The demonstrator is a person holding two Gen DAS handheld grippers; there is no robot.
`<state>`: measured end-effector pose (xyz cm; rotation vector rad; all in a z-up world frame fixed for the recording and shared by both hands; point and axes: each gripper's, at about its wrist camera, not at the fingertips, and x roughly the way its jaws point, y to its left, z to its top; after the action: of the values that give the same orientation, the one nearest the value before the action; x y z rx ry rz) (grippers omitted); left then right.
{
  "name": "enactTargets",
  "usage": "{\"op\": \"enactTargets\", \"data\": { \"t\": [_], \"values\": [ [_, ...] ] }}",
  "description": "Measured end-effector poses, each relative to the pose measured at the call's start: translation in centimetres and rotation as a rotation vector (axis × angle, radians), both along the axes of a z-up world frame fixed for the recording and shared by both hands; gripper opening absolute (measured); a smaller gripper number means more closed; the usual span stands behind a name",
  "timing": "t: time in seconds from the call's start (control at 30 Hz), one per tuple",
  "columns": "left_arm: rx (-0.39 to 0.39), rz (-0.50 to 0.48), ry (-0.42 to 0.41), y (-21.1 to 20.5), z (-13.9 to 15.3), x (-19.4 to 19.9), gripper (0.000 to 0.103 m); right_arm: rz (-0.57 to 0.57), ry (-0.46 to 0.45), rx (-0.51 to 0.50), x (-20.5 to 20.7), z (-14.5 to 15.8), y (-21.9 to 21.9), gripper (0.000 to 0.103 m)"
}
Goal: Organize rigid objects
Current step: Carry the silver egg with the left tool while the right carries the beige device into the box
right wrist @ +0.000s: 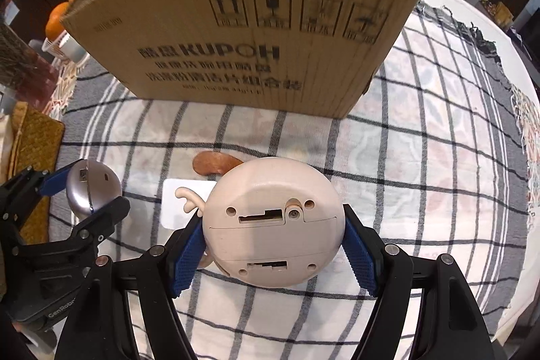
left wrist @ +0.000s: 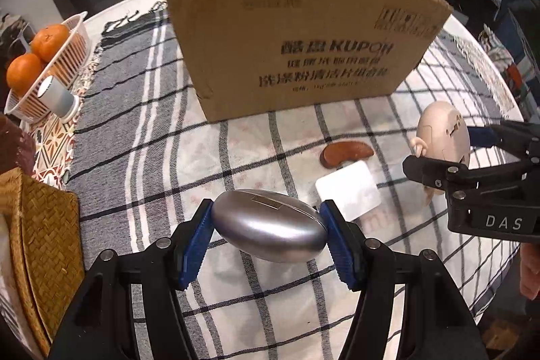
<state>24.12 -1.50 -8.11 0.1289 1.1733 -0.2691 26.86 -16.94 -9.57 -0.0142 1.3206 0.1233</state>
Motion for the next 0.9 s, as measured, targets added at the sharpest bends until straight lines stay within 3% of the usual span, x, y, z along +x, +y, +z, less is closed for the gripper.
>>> {"op": "enactTargets", "data": {
  "t": [0.43, 0.9],
  "values": [
    [-0.040, 0.042, -0.147, 0.8, 5.0, -0.2, 0.063, -0.026, -0.124, 0.050, -0.8, 3.8, -0.1, 0.075],
    [-0.089, 0.042, -0.240, 0.4, 9.1, 0.3, 0.063, -0.047, -0.263, 0.070, -1.3, 8.4, -0.7, 0.075]
  ]
}}
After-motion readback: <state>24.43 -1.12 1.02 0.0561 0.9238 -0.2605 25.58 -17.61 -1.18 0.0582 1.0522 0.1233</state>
